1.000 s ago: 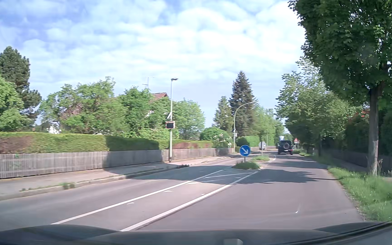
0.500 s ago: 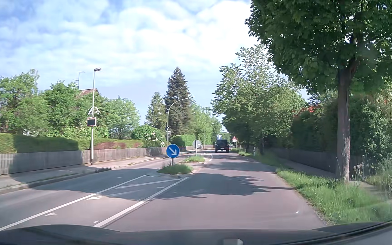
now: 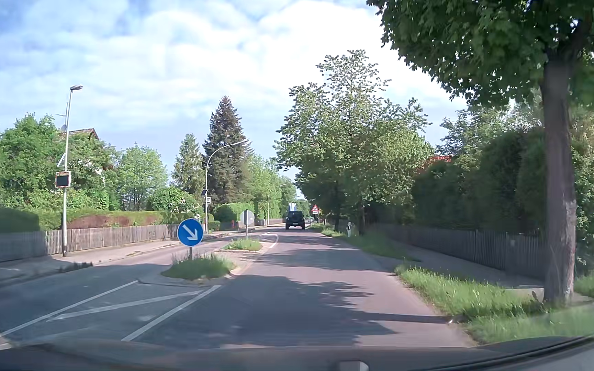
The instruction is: Follow the waypoints while adhering to traffic rules and regulations
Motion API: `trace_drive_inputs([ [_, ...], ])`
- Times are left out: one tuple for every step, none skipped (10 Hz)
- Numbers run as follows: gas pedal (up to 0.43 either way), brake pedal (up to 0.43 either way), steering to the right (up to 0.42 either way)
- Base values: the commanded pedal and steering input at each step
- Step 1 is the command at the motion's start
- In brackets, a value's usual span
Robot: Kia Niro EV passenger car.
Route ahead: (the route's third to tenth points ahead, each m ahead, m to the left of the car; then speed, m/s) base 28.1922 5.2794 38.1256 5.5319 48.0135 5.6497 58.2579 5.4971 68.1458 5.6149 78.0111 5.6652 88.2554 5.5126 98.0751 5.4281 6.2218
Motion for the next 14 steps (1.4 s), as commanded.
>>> trace_drive_inputs([
  [0.157,0.0,0.012],
  [0.157,0.0,0.001],
  [0.157,0.0,-0.001],
  [0.169,0.0,0.0],
  [0.177,0.0,-0.003],
  [0.197,0.0,-0.009],
  [0.209,0.0,-0.011],
  [0.24,0.0,-0.012],
  [0.24,0.0,-0.012],
  [0.248,0.0,-0.011],
  [0.248,0.0,-0.011],
  [0.248,0.0,-0.011],
  [0.24,0.0,-0.013],
  [0.24,0.0,-0.015],
])
